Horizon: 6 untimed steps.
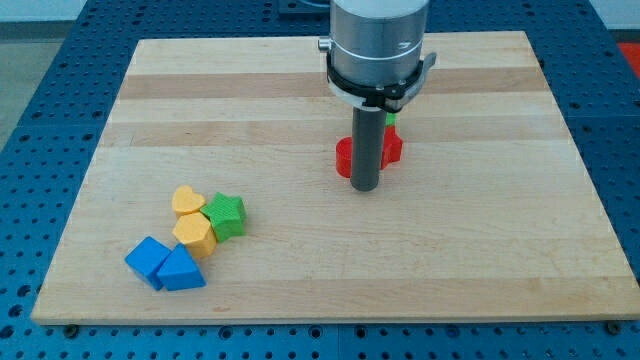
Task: Point your arm towards the green star
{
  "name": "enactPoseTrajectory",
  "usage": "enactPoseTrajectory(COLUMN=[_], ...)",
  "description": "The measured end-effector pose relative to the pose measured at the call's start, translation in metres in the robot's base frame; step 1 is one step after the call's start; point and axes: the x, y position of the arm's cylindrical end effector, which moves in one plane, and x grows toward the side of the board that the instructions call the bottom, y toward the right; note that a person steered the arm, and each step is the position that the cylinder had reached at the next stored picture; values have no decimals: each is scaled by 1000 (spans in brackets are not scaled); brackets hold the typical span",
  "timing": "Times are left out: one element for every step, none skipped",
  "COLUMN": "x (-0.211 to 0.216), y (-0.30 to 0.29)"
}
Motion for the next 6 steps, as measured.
enactPoseTrajectory(x=[52,94,110,110,106,93], y=[-1,-28,-70,-105,-118,-125])
